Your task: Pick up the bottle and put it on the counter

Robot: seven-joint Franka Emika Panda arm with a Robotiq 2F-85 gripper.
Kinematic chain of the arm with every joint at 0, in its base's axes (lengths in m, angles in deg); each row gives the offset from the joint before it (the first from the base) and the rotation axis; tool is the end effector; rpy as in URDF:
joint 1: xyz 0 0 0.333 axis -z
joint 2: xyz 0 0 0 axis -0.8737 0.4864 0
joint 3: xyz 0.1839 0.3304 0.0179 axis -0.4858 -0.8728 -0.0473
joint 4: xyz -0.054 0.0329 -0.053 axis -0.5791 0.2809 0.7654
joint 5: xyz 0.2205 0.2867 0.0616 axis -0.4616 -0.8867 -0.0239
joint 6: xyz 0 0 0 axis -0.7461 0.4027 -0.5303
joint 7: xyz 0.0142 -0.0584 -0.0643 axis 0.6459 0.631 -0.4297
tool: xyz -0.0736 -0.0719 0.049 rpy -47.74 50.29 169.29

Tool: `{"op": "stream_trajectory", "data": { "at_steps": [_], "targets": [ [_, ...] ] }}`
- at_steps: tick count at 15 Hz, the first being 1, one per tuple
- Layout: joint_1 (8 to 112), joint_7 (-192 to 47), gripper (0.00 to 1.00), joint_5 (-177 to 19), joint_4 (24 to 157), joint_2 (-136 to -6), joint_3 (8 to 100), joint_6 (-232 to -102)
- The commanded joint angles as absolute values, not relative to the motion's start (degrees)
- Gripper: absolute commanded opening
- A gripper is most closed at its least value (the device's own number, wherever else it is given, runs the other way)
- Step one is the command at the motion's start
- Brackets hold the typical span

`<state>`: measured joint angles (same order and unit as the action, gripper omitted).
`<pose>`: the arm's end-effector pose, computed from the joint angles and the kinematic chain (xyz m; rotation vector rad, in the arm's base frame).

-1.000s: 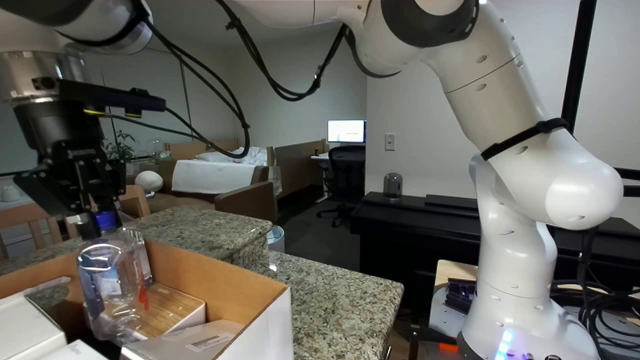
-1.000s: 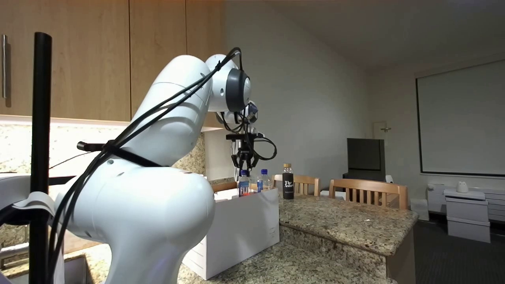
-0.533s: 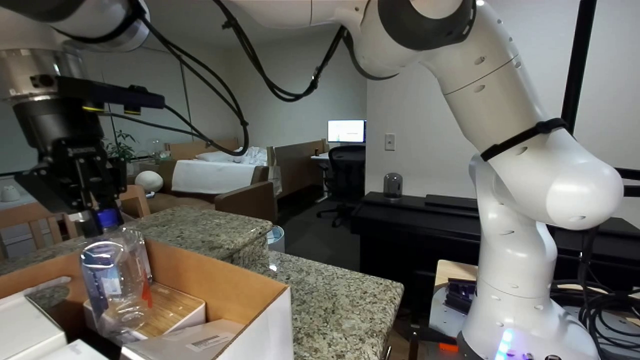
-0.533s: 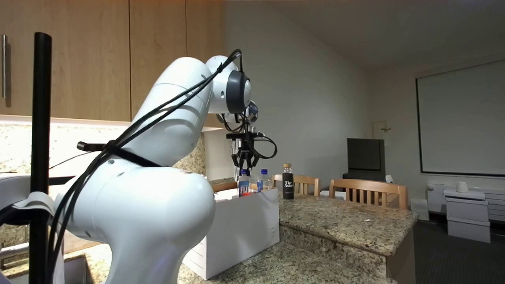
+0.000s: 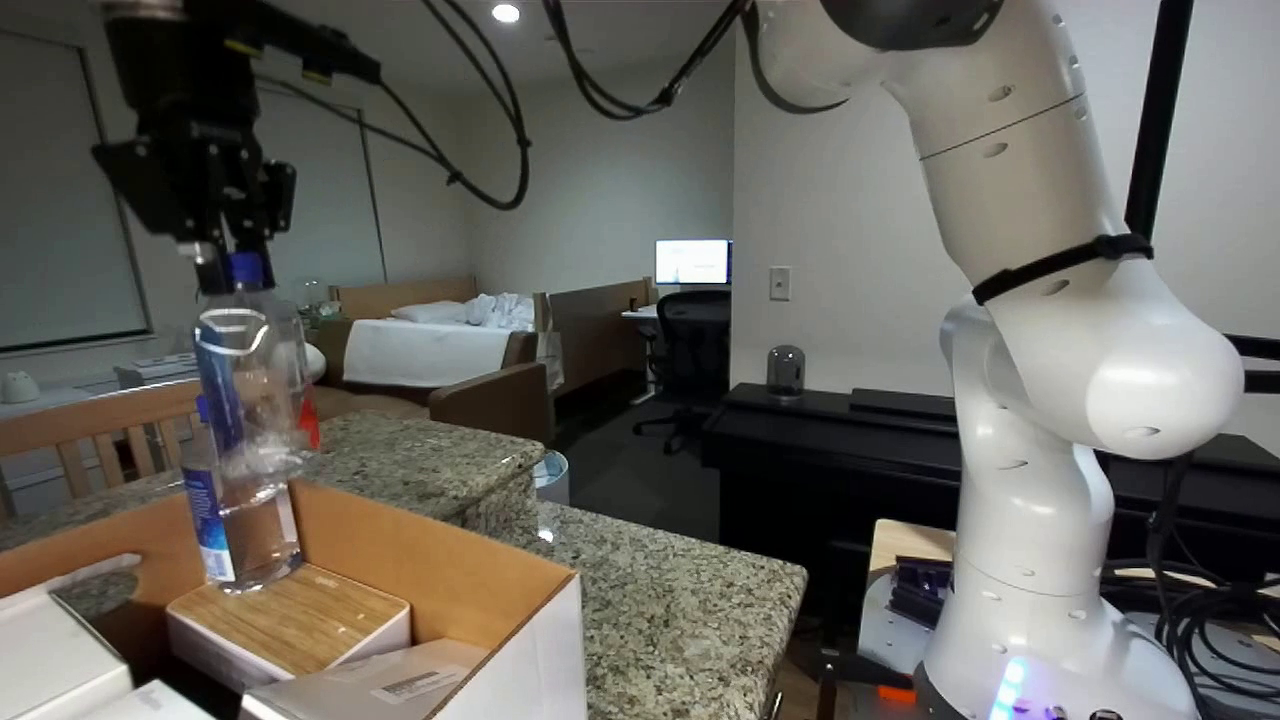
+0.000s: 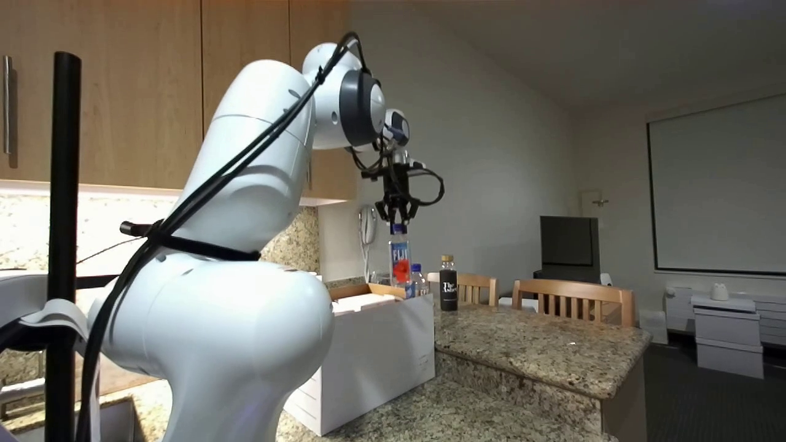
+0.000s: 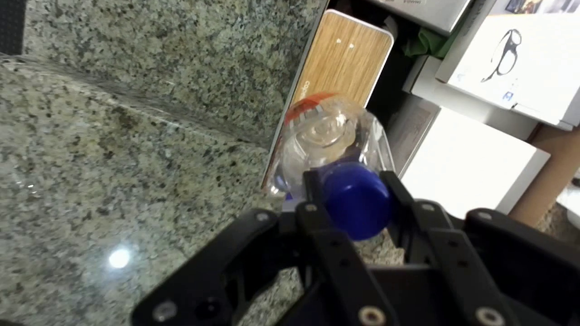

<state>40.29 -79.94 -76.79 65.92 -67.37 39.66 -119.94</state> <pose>0.5734 0.3013 0.6447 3.0781 0.4804 0.0229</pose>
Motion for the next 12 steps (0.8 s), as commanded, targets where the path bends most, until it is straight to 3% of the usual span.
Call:
{"op": "stream_trajectory", "data": {
  "at_steps": [1,6,12],
  "targets": [
    [42.4,-83.0,0.15,-76.4,71.4,-78.2,41.8,-119.8],
    [45.3,-83.9,0.15,-76.0,78.9,-88.5,46.9,-119.6],
    [52.0,-80.2,0.15,-78.9,97.0,-94.4,50.3,-123.7]
  ]
}}
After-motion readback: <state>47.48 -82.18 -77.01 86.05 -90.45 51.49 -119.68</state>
